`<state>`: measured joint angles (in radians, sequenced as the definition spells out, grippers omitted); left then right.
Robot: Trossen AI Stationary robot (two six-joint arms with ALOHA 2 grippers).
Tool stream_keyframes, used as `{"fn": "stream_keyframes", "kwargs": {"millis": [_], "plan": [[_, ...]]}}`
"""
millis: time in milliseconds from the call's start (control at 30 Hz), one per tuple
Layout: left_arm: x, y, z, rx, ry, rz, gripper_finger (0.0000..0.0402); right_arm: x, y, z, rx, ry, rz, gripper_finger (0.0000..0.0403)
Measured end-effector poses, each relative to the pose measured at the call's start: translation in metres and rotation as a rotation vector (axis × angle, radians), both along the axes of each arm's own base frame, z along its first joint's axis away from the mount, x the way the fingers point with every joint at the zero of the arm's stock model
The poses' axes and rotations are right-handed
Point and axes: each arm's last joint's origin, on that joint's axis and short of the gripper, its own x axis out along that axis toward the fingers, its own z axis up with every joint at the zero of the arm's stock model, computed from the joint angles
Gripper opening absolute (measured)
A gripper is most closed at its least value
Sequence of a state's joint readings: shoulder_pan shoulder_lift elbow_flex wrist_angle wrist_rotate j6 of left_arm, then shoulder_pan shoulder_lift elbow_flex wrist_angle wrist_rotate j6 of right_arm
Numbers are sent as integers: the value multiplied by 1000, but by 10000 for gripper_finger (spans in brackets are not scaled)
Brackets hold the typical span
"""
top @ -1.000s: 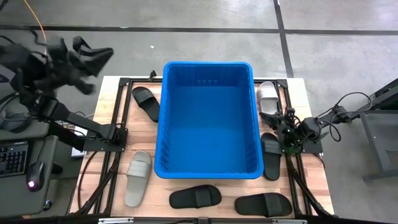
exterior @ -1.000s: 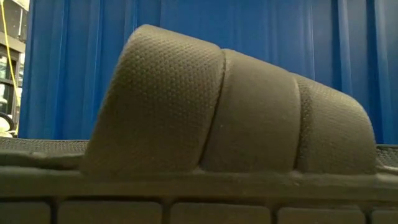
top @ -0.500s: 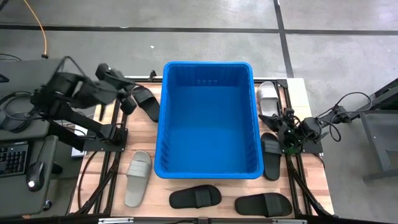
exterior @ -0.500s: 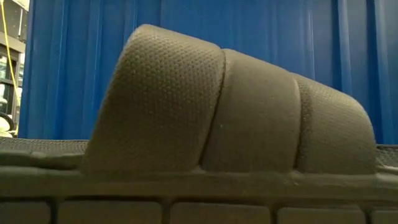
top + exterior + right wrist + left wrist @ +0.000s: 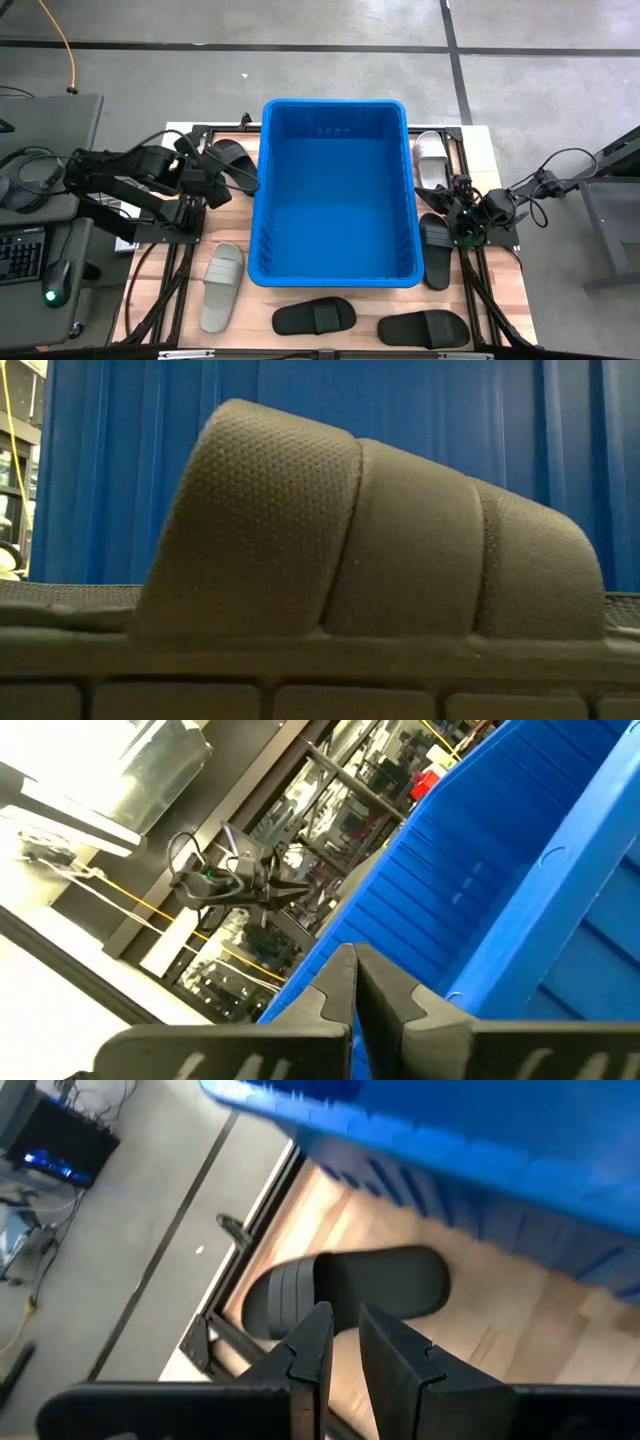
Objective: Pick and place slides into bin
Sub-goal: Put the black slide into the blue container
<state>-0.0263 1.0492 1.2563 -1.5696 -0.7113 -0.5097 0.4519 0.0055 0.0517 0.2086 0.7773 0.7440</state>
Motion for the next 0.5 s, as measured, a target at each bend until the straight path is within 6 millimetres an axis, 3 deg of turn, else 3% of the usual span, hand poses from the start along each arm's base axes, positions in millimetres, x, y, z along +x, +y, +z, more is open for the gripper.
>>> {"fn": "stream_keyframes", "kwargs": {"millis": [267, 400, 500], "plan": [[3, 0, -64, -16, 140, 58, 46, 0, 1, 0, -7, 2, 23, 0], [4, -2, -98, -68, 235, -1, 46, 0, 1, 0, 24, -9, 33, 0], [8, -2, -110, -129, 223, 15, 46, 0, 1, 0, 52, -18, 39, 0]]}}
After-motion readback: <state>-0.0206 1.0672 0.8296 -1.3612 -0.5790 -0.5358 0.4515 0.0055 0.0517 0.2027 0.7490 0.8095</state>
